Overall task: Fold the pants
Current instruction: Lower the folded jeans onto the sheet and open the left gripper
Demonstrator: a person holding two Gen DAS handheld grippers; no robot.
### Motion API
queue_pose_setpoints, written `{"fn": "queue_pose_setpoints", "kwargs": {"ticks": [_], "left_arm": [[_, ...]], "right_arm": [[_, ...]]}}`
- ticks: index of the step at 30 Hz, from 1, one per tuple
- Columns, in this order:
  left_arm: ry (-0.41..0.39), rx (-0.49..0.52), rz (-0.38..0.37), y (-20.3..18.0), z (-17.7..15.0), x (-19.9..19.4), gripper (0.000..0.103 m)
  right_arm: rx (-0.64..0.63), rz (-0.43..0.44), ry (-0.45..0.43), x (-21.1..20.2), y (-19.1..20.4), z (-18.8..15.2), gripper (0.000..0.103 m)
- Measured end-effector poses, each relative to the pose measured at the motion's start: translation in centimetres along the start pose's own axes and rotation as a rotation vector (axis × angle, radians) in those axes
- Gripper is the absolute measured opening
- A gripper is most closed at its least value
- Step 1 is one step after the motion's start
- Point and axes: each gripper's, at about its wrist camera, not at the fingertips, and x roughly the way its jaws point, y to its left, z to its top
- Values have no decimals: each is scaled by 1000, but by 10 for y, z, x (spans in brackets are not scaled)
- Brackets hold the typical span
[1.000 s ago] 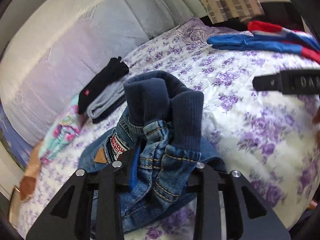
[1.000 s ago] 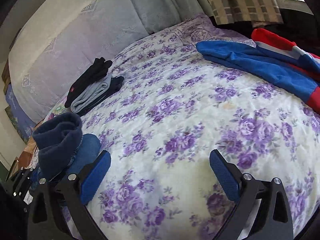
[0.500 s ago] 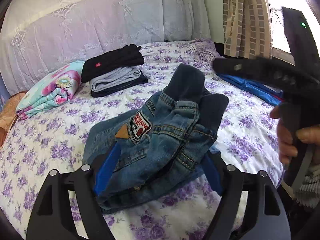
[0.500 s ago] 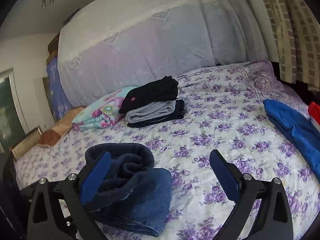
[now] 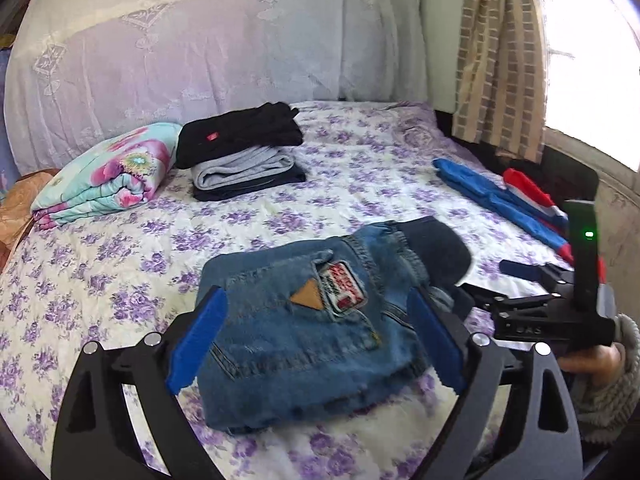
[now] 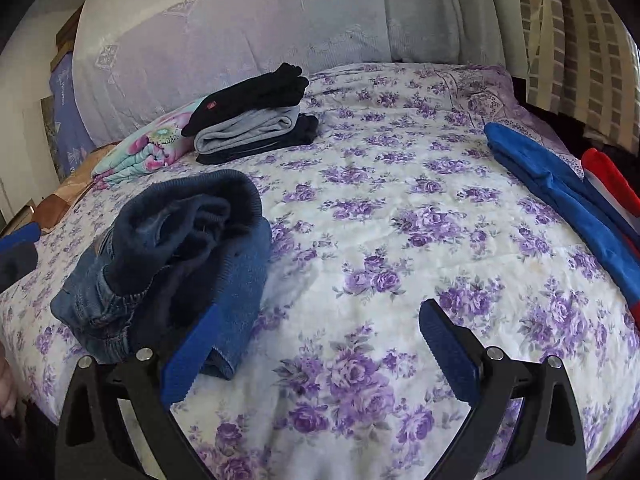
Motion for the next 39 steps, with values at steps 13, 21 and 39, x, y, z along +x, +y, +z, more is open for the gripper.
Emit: {"fn": "queue_pose_setpoints", "kwargs": {"ticks": [13, 21, 39], "left_arm": [[128, -64, -60, -20, -11, 97, 93], [79, -120, -49, -14, -16, 73, 94], [98, 11, 57, -6, -47, 58, 99]], "right_arm": [[25, 50, 66, 65, -17, 38, 99], [102, 60, -110, -9, -21, 68, 99], [50, 159, 71, 59, 5, 36, 99]]}}
